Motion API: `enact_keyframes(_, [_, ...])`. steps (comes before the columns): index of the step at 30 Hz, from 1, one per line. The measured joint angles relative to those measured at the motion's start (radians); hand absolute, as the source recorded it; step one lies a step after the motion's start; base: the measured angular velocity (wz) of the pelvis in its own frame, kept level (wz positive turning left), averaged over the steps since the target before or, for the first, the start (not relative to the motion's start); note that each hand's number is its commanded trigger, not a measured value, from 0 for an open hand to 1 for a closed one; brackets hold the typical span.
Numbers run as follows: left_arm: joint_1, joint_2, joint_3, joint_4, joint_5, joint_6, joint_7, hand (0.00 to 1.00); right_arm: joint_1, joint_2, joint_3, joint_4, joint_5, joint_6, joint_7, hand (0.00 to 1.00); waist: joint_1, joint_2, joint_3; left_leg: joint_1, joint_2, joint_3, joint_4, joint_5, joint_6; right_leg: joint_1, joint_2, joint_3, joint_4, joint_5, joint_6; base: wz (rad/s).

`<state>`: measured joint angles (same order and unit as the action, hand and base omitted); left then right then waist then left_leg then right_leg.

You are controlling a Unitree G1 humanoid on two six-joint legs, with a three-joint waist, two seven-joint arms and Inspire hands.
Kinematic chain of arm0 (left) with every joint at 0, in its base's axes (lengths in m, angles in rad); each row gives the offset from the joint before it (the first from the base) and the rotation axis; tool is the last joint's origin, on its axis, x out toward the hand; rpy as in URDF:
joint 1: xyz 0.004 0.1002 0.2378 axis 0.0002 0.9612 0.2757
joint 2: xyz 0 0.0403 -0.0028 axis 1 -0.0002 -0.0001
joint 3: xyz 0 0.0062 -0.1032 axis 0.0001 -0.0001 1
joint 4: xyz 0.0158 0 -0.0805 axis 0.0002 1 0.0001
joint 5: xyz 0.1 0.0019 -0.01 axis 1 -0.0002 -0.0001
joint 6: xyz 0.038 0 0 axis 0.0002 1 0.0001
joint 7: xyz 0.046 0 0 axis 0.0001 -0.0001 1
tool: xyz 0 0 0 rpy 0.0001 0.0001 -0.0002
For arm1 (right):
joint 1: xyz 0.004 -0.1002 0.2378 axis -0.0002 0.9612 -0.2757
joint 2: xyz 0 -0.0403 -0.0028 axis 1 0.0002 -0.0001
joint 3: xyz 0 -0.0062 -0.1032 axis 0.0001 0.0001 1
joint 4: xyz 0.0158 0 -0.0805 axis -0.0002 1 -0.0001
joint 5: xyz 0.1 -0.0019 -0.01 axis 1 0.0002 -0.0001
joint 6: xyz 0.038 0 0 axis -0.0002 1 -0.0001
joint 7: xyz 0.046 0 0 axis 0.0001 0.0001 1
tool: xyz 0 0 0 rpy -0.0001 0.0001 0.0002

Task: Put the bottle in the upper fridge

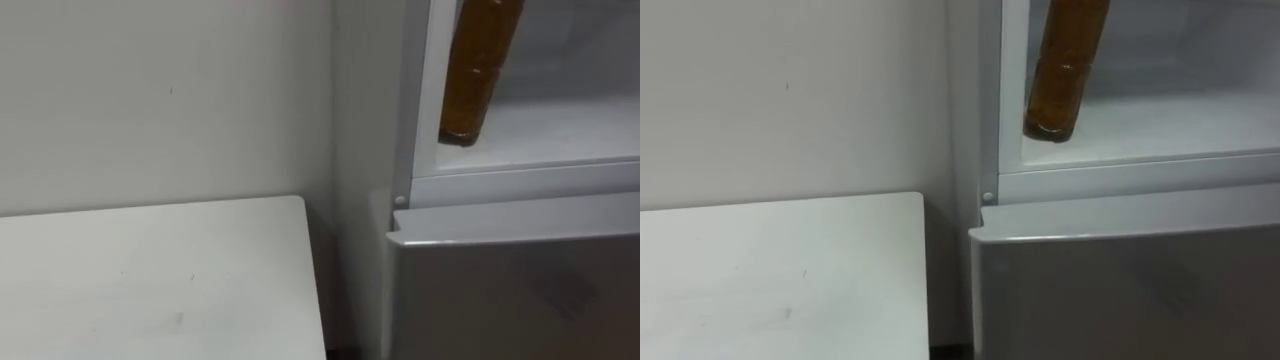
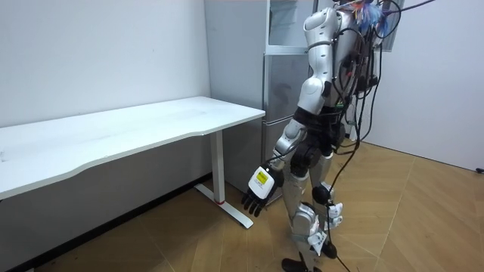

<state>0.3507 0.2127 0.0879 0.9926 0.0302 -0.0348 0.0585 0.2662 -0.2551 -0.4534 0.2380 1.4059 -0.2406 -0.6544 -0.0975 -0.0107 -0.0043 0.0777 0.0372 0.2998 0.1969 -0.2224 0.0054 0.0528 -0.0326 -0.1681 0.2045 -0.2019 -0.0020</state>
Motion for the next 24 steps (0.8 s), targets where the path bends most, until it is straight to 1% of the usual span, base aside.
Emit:
enact_keyframes(1, [0.002, 0.001, 0.0, 0.0, 0.0, 0.0, 0.001, 0.0, -0.006, 0.0, -0.011, 0.009, 0.015, 0.0, -0.001, 0.0, -0.002, -0.003, 0.0002, 0.0, 0.0, 0.0, 0.0, 0.0, 0.0, 0.0, 0.0, 0.001, -0.001, -0.001, 0.0, 0.0])
enact_keyframes(3, [0.014, 0.01, 0.0, -0.001, -0.002, -0.001, 0.002, 0.0, -0.016, 0.0, -0.054, 0.042, 0.063, -0.002, -0.019, 0.0, -0.007, -0.019, -0.0007, 0.002, 0.0, 0.0, 0.0, 0.0, 0.0, -0.001, -0.001, 0.0, 0.0, -0.005, 0.0, 0.0])
enact_keyframes(5, [0.022, 0.01, 0.008, 0.0, -0.001, 0.0, 0.002, 0.0, -0.016, 0.0, -0.084, 0.049, 0.085, -0.003, -0.041, 0.0, -0.011, -0.026, -0.0027, 0.003, 0.0, 0.0, 0.0, 0.0, 0.0, 0.0, -0.001, 0.0, 0.001, -0.006, 0.0, 0.0])
enact_keyframes(10, [0.042, 0.008, 0.031, -0.02, 0.008, 0.005, 0.002, 0.0, -0.047, -0.001, -0.164, 0.048, 0.044, -0.011, -0.077, 0.0, -0.038, -0.038, -0.0009, 0.004, -0.001, -0.001, 0.0, 0.0, 0.0, 0.006, -0.001, -0.003, 0.001, -0.006, 0.0, 0.02])
enact_keyframes(12, [0.04, 0.008, 0.031, -0.024, 0.008, 0.006, -0.005, 0.0, -0.049, -0.002, -0.188, 0.021, 0.034, -0.016, -0.092, 0.0, -0.043, -0.038, -0.0006, 0.004, -0.001, -0.001, 0.0, 0.0, 0.0, 0.005, -0.001, -0.005, 0.001, -0.006, 0.001, 0.0])
enact_keyframes(14, [0.034, 0.009, 0.031, -0.031, 0.008, 0.006, -0.015, 0.0, -0.049, -0.003, -0.202, -0.014, 0.009, -0.036, -0.115, 0.0, -0.049, -0.037, 0.0001, 0.003, 0.0, -0.002, 0.0, 0.0, 0.0, 0.0, -0.001, -0.004, 0.002, -0.006, 0.001, 0.0])
enact_keyframes(16, [0.03, 0.009, 0.031, -0.031, 0.008, 0.006, -0.029, 0.0, -0.056, -0.004, -0.207, -0.043, -0.007, -0.044, -0.138, 0.0, -0.057, -0.036, 0.0005, 0.002, -0.001, -0.002, -0.002, 0.0, 0.0, -0.002, 0.0, -0.002, 0.002, -0.006, 0.001, 0.0])
enact_keyframes(19, [0.029, 0.008, 0.031, -0.034, 0.01, 0.006, -0.032, 0.0, -0.059, -0.004, -0.22, -0.134, -0.008, -0.056, -0.19, 0.0, -0.063, -0.032, 0.0016, -0.001, -0.001, -0.002, -0.008, 0.0, 0.0, -0.005, 0.002, 0.0, 0.0, -0.006, 0.001, -0.01])
enact_keyframes(20, [0.029, 0.008, 0.031, -0.041, 0.011, 0.005, -0.032, 0.0, -0.059, -0.004, -0.227, -0.162, -0.018, -0.067, -0.206, 0.0, -0.063, -0.03, 0.0015, -0.003, -0.002, -0.002, -0.01, 0.0, 0.0, -0.006, 0.002, 0.001, -0.001, -0.006, 0.001, 0.0])
enact_keyframes(23, [0.025, 0.004, 0.031, -0.055, 0.013, 0.001, -0.032, 0.0, -0.062, -0.005, -0.239, -0.243, -0.045, -0.08, -0.248, 0.0, -0.065, -0.019, -0.003, -0.014, -0.005, -0.001, -0.014, 0.0, 0.0, -0.023, 0.002, 0.003, 0.003, -0.004, 0.003, -0.01])
enact_keyframes(24, [0.024, 0.005, 0.031, -0.055, 0.013, 0.0, -0.031, 0.0, -0.062, -0.005, -0.24, -0.26, -0.047, -0.086, -0.256, 0.0, -0.065, -0.016, -0.0028, -0.015, -0.005, -0.001, -0.015, 0.0, 0.0, -0.026, 0.002, 0.004, 0.003, -0.004, 0.003, 0.0])
